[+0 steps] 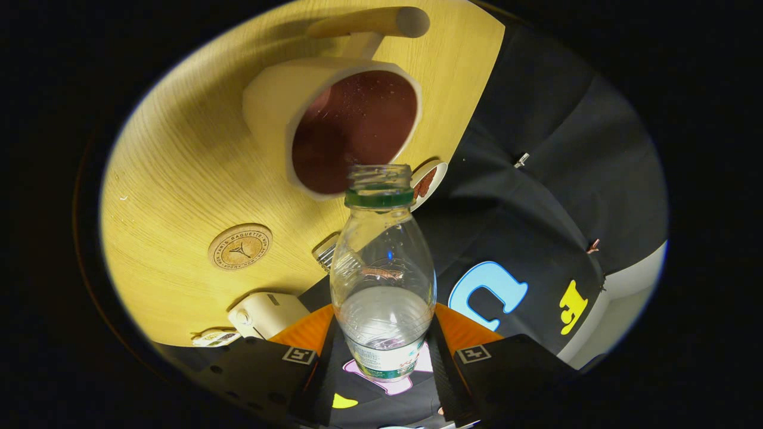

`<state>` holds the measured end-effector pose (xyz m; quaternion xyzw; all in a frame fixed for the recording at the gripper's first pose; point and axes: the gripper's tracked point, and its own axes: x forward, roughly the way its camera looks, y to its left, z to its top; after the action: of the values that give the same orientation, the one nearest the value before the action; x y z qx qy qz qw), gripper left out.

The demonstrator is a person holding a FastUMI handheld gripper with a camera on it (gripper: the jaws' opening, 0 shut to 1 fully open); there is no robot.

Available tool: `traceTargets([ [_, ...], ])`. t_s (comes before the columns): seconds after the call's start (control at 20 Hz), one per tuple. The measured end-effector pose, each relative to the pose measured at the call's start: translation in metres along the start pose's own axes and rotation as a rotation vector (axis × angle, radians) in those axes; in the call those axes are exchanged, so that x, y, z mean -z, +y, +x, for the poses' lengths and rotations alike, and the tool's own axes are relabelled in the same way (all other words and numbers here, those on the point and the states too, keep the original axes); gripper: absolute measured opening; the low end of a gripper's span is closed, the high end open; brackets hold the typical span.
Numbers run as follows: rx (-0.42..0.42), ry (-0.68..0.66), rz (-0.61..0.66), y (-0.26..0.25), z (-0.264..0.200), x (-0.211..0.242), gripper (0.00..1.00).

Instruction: Take the bottle from table, then pour the juice into the cup, finally place the bottle on the coaster

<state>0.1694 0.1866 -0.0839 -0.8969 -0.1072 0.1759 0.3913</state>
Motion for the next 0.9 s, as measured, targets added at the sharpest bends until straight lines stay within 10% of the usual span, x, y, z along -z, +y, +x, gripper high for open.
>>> traceTargets([
  [0.45, -0.007, 0.086, 0.280, -0.010, -0.028, 0.025, 0.70],
  [0.9, -0.104, 0.255, 1.035, -0.020, -0.073, 0.088, 0.70],
])
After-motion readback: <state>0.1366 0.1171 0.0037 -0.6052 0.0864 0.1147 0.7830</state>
